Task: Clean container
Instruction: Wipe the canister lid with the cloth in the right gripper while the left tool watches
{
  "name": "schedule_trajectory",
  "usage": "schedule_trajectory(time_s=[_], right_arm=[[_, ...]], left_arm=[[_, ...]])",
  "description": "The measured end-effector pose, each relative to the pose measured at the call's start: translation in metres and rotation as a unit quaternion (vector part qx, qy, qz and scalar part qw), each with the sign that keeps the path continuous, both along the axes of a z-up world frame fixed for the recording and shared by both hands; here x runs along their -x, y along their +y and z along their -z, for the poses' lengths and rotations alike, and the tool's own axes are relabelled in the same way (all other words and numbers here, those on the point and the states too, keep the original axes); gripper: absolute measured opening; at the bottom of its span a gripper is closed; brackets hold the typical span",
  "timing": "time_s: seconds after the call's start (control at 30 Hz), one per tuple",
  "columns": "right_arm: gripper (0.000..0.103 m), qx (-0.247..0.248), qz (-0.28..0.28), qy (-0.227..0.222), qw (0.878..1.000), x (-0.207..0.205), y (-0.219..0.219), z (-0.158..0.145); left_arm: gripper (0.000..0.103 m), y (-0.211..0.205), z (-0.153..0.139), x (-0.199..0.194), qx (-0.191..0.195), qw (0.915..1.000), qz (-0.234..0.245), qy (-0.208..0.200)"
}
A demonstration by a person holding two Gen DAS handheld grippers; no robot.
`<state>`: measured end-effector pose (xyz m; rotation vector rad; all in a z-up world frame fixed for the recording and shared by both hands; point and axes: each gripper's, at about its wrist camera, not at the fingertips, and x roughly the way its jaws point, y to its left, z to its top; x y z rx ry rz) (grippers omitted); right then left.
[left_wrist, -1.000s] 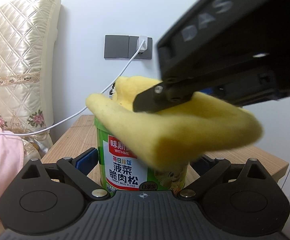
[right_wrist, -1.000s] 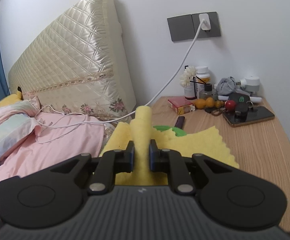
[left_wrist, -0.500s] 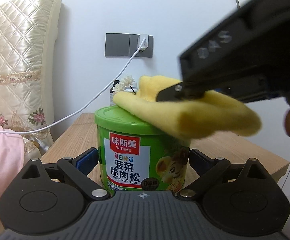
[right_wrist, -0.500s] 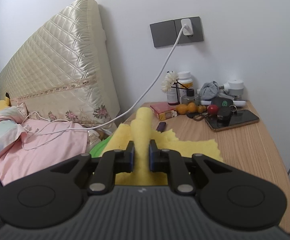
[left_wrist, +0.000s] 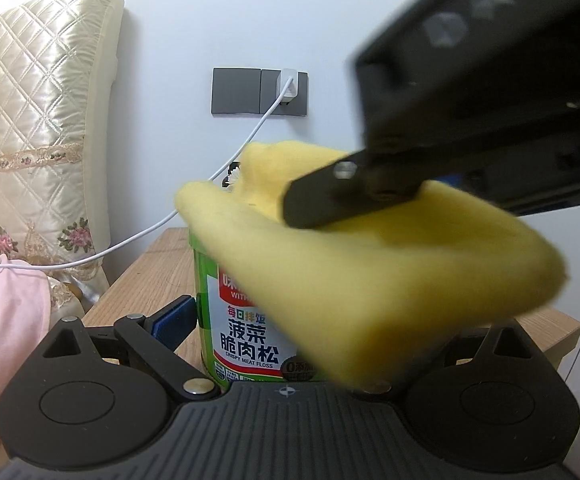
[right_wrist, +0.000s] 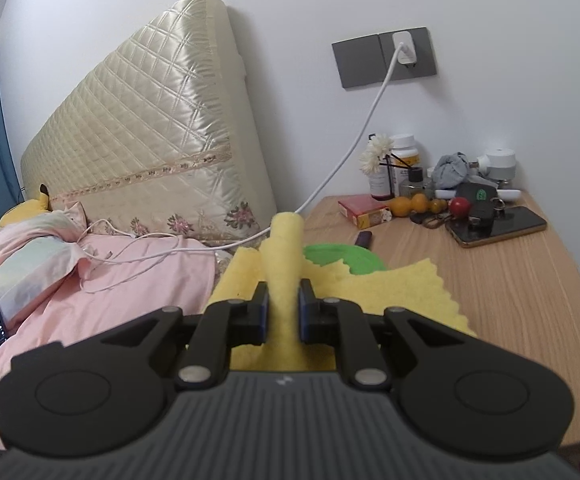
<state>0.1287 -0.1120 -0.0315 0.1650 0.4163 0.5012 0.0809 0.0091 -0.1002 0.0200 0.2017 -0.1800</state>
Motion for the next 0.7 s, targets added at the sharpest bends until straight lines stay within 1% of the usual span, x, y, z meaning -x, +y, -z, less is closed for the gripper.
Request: schedule_trajectory(time_s=[0.1,0.27,0.57,0.7], right_arm=[[0.015,0.004,0.012,-0.001,1.0,-0.001,-0.006,0.0],[0.015,0.008,0.033,-0.003,0.999,-0.012,-0.013,0.001],[0.015,0.012,0.018,-0.013,1.0,-0.025,0.008,0.006],[0.015,0.012,0.017,-0.013,1.0,-0.024,0.008,0.007]], left_arm=[[0.098,-0.003,-0.002,0.014,0.0,1.0,0.001,-0.001],[0.098,-0.007,-0.002,0.017,0.006,1.0,0.0,0.002],[0.097,-0.001,0.003,0.005,0.003,1.0,-0.001,0.001],[0.097,0.001,0.004,0.0,0.003,1.0,-0.002,0.002]])
